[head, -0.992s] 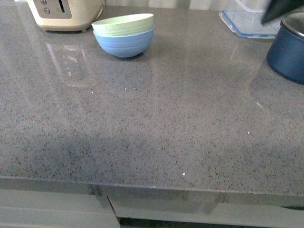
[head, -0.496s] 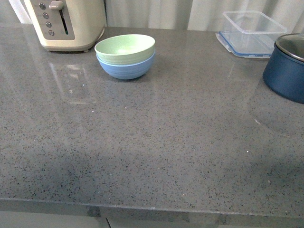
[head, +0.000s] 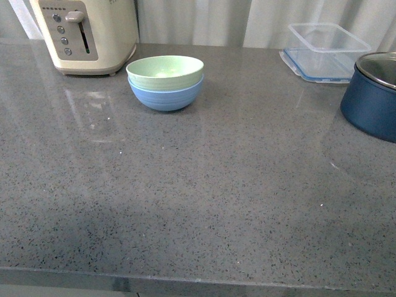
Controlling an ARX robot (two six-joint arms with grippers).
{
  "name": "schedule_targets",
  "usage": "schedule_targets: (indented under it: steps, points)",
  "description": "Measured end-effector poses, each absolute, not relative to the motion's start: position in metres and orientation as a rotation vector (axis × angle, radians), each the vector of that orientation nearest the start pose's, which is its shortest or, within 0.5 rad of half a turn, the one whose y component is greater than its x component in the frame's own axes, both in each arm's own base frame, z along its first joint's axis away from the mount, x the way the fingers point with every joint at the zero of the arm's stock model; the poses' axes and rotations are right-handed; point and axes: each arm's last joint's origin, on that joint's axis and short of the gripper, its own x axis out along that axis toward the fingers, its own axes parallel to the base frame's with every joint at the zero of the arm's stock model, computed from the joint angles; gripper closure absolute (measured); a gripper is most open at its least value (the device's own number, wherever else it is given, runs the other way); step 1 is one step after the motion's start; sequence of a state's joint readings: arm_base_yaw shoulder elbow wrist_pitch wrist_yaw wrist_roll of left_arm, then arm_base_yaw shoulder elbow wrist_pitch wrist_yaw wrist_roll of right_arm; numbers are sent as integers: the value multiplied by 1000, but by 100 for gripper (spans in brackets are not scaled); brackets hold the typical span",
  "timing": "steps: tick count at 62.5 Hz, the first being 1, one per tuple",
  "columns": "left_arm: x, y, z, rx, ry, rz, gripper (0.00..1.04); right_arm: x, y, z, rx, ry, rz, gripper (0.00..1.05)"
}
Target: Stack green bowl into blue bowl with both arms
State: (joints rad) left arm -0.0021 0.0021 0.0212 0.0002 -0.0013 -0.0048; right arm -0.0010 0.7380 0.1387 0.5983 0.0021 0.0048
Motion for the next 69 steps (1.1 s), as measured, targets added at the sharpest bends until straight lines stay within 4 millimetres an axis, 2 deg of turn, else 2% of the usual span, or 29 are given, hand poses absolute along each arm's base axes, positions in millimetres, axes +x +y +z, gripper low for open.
schedule_targets:
  steps: [7,30,34,69]
  points:
    - [96,0,171,-5,-19,-1,7,151,0,185,4,16,-3,104]
    - [96,0,171,-5,-20,-1,7,130,0,174,1,6,-3,104]
    - [96,0,171,-5,-20,-1,7,126,0,167,1,-1,-3,104]
    - [96,0,171,-5,-20,-1,7,112,0,168,1,-9,-2,104]
